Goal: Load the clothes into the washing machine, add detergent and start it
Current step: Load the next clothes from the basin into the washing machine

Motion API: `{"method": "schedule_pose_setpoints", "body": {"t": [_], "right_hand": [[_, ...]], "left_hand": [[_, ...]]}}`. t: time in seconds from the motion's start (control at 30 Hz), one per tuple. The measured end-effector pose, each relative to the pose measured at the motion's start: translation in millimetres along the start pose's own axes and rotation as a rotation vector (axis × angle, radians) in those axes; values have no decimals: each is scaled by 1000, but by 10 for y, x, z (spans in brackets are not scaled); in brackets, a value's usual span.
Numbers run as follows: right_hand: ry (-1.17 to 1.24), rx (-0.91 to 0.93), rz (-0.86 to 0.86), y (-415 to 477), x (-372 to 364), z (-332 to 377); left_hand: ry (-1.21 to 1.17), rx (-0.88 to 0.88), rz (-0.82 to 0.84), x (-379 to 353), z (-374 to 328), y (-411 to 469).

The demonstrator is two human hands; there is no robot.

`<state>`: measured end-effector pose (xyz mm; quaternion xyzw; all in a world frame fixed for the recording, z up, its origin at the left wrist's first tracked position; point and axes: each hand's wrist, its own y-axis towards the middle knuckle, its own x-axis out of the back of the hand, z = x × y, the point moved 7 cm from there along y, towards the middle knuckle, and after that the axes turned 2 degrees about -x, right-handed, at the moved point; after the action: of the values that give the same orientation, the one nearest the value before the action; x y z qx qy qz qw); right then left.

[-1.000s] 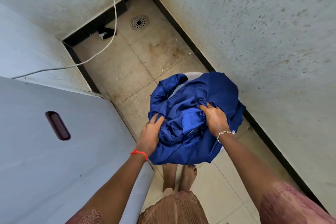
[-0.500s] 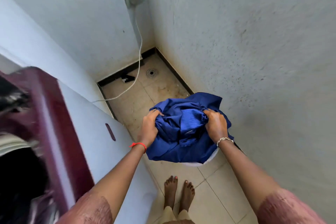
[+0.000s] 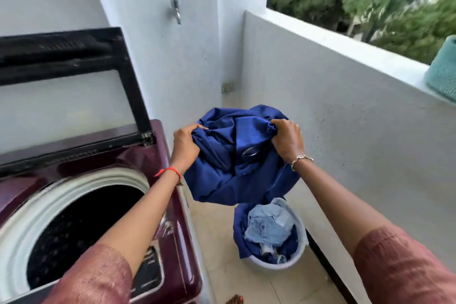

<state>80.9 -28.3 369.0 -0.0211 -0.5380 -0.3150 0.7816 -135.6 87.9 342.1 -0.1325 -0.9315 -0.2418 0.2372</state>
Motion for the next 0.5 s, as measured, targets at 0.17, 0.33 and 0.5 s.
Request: {"method": "schedule_pose_setpoints", "body": {"t": [0.17,0.33,0.5], "right_hand": [[113,115,-98,-250,574,712],[153,236,-140,-540,899,1414],[188,345,-149,-737,1015,2118]], "left_hand": [[7,-40,-171,873,-414,-278],[73,-62,-284,1712,-622,-586],[128,-113,-389,2478,-689,-838]]}}
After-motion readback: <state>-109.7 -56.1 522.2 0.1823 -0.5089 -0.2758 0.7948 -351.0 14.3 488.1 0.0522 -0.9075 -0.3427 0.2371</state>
